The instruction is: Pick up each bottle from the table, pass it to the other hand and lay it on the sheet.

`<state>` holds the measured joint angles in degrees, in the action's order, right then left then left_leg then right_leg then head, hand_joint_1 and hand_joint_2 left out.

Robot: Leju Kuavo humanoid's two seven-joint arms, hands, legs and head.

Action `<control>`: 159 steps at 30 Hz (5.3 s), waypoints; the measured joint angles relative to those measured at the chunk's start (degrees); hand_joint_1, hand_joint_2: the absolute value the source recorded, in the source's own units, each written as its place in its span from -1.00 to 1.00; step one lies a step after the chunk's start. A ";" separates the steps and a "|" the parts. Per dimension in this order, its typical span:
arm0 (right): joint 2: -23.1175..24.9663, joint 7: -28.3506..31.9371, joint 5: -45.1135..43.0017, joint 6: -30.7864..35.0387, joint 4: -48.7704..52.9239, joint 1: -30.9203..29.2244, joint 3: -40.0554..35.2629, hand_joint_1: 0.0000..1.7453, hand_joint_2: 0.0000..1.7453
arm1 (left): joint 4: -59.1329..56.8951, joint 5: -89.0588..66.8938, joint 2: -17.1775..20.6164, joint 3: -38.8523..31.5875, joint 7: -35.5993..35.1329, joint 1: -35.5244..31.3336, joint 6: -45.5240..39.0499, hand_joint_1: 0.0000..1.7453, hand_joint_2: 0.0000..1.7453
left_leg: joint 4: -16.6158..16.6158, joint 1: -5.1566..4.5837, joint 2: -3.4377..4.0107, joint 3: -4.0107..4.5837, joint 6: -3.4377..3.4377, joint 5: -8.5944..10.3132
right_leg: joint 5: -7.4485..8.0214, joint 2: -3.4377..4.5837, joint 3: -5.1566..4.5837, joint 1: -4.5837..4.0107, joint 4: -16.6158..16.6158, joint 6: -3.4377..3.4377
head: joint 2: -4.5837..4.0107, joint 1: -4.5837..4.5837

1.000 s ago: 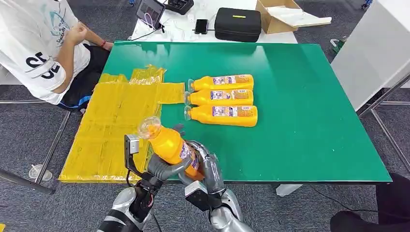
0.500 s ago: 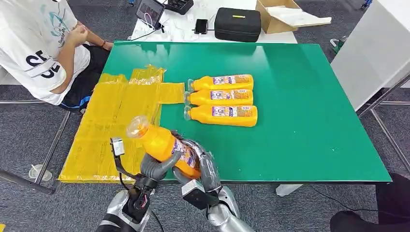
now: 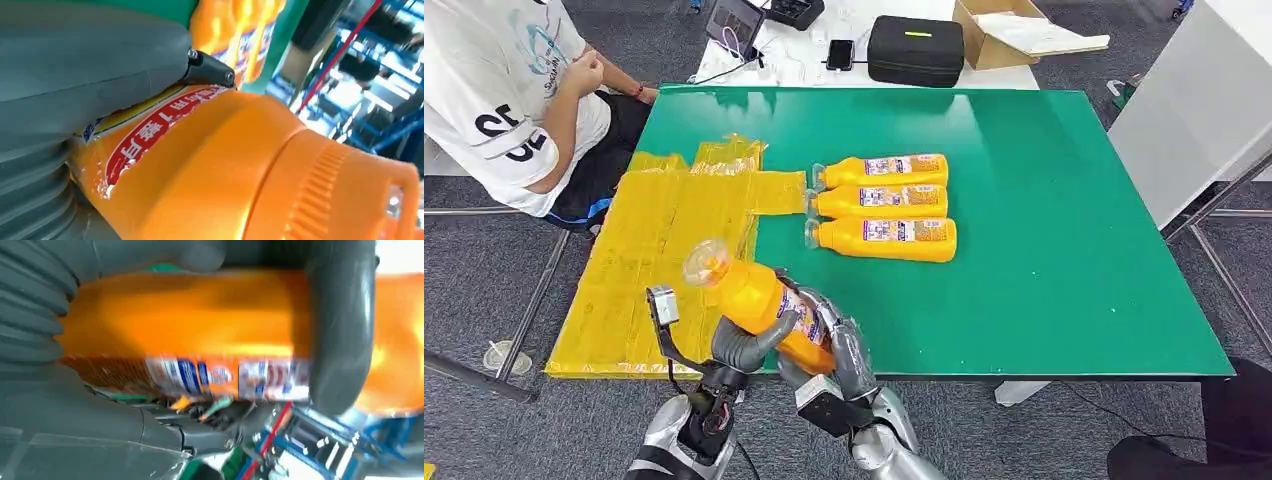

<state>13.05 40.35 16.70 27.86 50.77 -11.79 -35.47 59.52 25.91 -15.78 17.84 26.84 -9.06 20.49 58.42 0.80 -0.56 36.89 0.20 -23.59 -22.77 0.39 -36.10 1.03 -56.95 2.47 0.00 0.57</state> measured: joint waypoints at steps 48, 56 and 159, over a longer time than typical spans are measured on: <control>-0.61 -0.18 -7.63 -9.96 27.30 5.57 4.63 -1.00 -1.00 | -33.46 -84.78 13.53 -1.05 1.86 -28.03 -36.02 1.00 1.00 | 0.00 0.03 0.04 0.04 -0.09 0.15 | 0.12 0.00 -0.07 -0.03 -0.04 -0.16 | 0.00 -0.04; -0.59 -0.17 -7.06 -11.06 25.77 5.39 4.63 -1.00 -1.00 | -36.68 -85.13 15.21 -1.05 -1.38 -29.53 -29.98 0.26 1.00 | 0.00 0.03 0.03 0.04 -0.09 0.15 | 0.12 0.00 -0.06 -0.03 -0.05 -0.16 | 0.00 -0.04; -24.09 -33.79 19.17 -42.83 -9.16 -23.03 4.43 1.00 1.00 | -13.49 -26.29 4.33 -25.81 13.02 -14.28 -21.98 -1.00 1.00 | 0.02 -0.02 -0.05 -0.68 0.05 0.26 | 0.21 -0.02 0.69 0.01 0.03 -0.06 | 0.00 -0.04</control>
<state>-11.04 6.56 35.87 -14.97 41.61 -34.81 -31.04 46.03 -0.37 -11.45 -7.98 39.87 -23.34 -1.49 58.44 0.78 -0.62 36.21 0.25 -23.33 -22.56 0.36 -35.42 1.03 -56.92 2.41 0.00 0.52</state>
